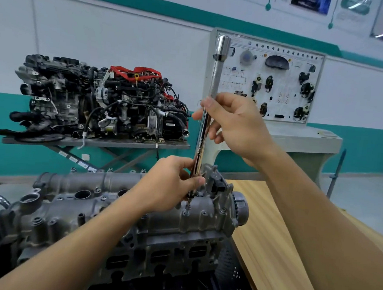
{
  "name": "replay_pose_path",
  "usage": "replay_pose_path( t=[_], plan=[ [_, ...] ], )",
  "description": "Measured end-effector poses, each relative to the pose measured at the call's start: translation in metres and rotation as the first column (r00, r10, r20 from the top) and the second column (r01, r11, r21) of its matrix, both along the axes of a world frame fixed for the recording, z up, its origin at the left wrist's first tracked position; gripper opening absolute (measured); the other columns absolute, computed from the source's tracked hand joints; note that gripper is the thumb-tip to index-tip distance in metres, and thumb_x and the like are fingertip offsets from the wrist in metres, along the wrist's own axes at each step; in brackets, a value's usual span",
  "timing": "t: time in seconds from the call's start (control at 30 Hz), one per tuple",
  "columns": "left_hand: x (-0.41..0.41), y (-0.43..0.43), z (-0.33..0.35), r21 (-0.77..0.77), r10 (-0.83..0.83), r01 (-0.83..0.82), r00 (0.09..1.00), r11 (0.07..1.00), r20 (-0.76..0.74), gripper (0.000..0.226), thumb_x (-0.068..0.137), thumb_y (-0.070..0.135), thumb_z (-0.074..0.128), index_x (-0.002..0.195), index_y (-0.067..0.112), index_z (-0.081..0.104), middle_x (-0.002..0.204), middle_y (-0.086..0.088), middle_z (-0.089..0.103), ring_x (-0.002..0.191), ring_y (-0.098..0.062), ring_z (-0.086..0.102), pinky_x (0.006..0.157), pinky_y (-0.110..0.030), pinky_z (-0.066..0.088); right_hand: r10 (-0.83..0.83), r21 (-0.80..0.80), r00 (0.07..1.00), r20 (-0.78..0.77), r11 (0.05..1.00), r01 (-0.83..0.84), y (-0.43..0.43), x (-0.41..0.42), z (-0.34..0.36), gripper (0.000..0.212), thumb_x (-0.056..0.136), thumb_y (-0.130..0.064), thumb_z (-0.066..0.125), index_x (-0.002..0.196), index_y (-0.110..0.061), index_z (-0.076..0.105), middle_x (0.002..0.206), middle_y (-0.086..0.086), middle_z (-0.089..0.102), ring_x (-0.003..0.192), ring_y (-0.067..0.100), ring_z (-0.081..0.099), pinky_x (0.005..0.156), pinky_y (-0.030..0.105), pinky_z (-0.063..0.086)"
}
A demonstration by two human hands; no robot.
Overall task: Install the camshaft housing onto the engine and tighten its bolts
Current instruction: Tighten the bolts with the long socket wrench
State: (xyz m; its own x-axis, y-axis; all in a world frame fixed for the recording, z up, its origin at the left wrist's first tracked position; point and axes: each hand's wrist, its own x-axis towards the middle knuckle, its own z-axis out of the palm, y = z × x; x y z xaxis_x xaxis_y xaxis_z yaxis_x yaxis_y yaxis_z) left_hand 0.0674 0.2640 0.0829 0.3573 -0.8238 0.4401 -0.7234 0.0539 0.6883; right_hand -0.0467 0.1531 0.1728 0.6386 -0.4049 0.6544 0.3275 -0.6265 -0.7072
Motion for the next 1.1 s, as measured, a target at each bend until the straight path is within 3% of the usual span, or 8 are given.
replay_pose_path(
  t=[0.13, 0.23, 0.43, 0.57, 0.67, 0.9, 1.0, 1.1],
  plan=[
    [-0.002, 0.002, 0.005, -0.007, 0.054, -0.053, 0.99, 0.999, 0.131, 0.015, 0.09, 0.036, 0.072, 0.079, 0.027, 0.067, 0.076, 0.007, 0.074, 0.069, -0.012, 0.069, 0.075, -0.044, 0.059, 0.058, -0.011, 0.994, -0.091, 0.998, -0.059, 0.002, -0.008, 0.002, 0.014, 0.102, -0.012, 0.054, 0.094, -0.016, 0.065, 0.084, -0.006, 0.076, 0.053, 0.008, 0.054, 0.044, 0.019, 0.043],
    [-0.009, 0.002, 0.016, -0.24, 0.167, -0.14, 0.981, 0.961, 0.098, 0.02, 0.076, 0.041, 0.084, 0.073, 0.026, 0.07, 0.07, 0.016, 0.072, 0.064, 0.0, 0.067, 0.067, -0.026, 0.057, -0.102, -0.042, 0.995, 0.011, 0.994, 0.102, 0.003, -0.006, 0.002, 0.015, 0.086, -0.021, 0.078, 0.08, -0.018, 0.064, 0.064, -0.005, 0.07, 0.05, 0.004, 0.054, 0.047, 0.018, 0.042],
    [-0.015, -0.002, 0.038, -0.24, 0.246, -0.197, 0.951, 0.95, 0.19, 0.019, 0.089, 0.03, 0.074, 0.081, 0.013, 0.071, 0.066, 0.001, 0.069, 0.06, -0.017, 0.061, 0.063, -0.035, 0.054, -0.263, -0.147, 0.964, 0.044, 0.952, 0.267, 0.014, 0.004, 0.003, 0.024, 0.086, -0.043, 0.074, 0.083, -0.025, 0.058, 0.073, -0.009, 0.06, 0.064, 0.007, 0.056, 0.065, 0.026, 0.05],
    [-0.012, 0.001, 0.05, -0.072, 0.129, -0.12, 0.983, 0.99, 0.131, 0.021, 0.094, 0.016, 0.061, 0.09, -0.004, 0.064, 0.079, -0.02, 0.07, 0.069, -0.034, 0.063, 0.068, -0.046, 0.055, -0.078, -0.129, 0.992, -0.1, 0.989, 0.065, 0.017, -0.005, 0.009, 0.017, 0.103, -0.019, 0.049, 0.105, -0.021, 0.066, 0.102, -0.002, 0.075, 0.092, 0.007, 0.069, 0.078, 0.022, 0.056],
    [-0.014, 0.003, 0.054, -0.027, 0.152, -0.15, 0.972, 0.988, 0.179, 0.035, 0.093, 0.026, 0.066, 0.065, 0.009, 0.053, 0.045, 0.009, 0.046, 0.041, -0.009, 0.04, 0.045, -0.021, 0.036, -0.076, -0.086, 0.997, -0.01, 0.994, 0.075, 0.02, -0.006, 0.008, 0.02, 0.098, -0.009, 0.057, 0.087, -0.022, 0.068, 0.088, 0.003, 0.077, 0.078, 0.013, 0.072, 0.066, 0.027, 0.06],
    [-0.018, -0.004, 0.042, -0.249, 0.333, -0.288, 0.928, 0.925, 0.165, 0.032, 0.081, 0.033, 0.082, 0.06, 0.02, 0.061, 0.043, 0.01, 0.053, 0.043, -0.002, 0.049, 0.041, -0.011, 0.034, -0.261, -0.128, 0.965, 0.032, 0.956, 0.263, 0.019, 0.002, 0.007, 0.027, 0.085, -0.04, 0.076, 0.099, -0.02, 0.064, 0.08, -0.007, 0.067, 0.07, 0.003, 0.063, 0.076, 0.03, 0.057],
    [-0.016, -0.004, 0.048, -0.192, 0.303, -0.265, 0.93, 0.945, 0.207, 0.019, 0.086, 0.028, 0.077, 0.074, 0.016, 0.068, 0.058, 0.003, 0.064, 0.05, -0.009, 0.057, 0.048, -0.019, 0.045, -0.144, -0.1, 0.987, -0.07, 0.986, 0.137, 0.02, 0.0, 0.007, 0.021, 0.1, -0.025, 0.056, 0.091, -0.01, 0.068, 0.099, 0.018, 0.072, 0.095, 0.035, 0.068, 0.086, 0.056, 0.055],
    [-0.011, 0.001, 0.059, 0.001, 0.087, -0.087, 0.993, 0.996, 0.075, 0.013, 0.091, 0.015, 0.069, 0.096, 0.003, 0.067, 0.092, -0.018, 0.074, 0.086, -0.033, 0.071, 0.082, -0.05, 0.058, -0.089, -0.027, 0.996, -0.026, 0.996, 0.088, 0.021, -0.002, 0.006, 0.023, 0.098, -0.009, 0.058, 0.078, -0.015, 0.068, 0.088, 0.018, 0.075, 0.084, 0.037, 0.071, 0.077, 0.057, 0.058]
  ],
)
